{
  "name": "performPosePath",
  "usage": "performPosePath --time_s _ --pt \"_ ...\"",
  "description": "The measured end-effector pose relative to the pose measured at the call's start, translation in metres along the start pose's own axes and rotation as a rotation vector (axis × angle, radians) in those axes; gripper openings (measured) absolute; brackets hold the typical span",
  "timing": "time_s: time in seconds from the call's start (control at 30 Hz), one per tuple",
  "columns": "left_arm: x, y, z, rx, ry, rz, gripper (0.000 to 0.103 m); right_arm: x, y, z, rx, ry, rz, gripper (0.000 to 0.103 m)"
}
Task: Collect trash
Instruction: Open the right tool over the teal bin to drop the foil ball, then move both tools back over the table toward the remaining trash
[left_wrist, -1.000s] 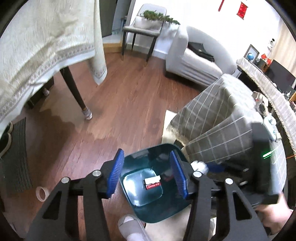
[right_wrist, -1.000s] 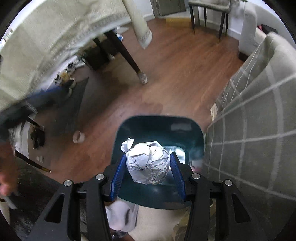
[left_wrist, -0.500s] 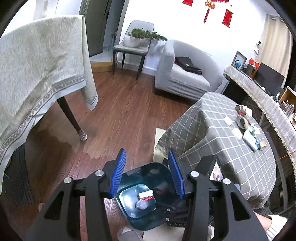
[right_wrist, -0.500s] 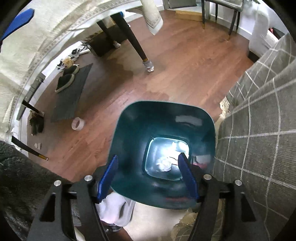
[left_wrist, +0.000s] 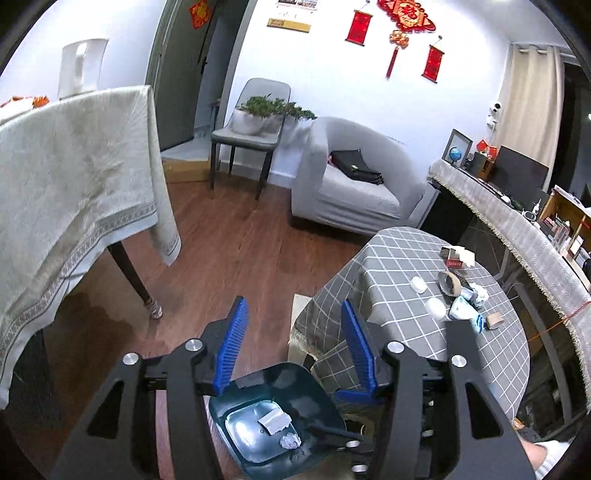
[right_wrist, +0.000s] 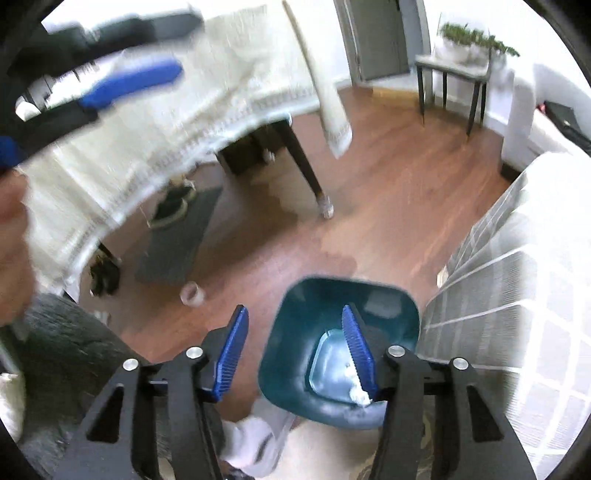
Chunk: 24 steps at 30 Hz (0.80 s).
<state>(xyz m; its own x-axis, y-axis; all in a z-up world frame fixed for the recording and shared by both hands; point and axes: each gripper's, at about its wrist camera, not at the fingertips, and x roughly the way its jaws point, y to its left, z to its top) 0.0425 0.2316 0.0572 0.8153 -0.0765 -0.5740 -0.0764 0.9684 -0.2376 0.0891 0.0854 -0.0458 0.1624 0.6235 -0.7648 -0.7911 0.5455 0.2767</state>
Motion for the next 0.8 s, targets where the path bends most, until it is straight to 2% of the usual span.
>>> performPosePath --time_s 0.23,0.43,0.8 --pt "0.007 -0.023 0.005 0.03 -0.003 -0.025 0.063 -0.057 -0.02 -0.001 0.029 -0.133 -0.048 0.051" --pt "0.025 -0.063 0.003 0.095 0.017 -0.054 0.07 -0.087 -0.051 -0.016 0.079 -0.157 -0.131 0.051" --pt "0.068 -0.14 -0.015 0.26 0.073 -0.093 0.073 -0.126 -0.092 -0.046 0.146 -0.175 -0.262 0.051"
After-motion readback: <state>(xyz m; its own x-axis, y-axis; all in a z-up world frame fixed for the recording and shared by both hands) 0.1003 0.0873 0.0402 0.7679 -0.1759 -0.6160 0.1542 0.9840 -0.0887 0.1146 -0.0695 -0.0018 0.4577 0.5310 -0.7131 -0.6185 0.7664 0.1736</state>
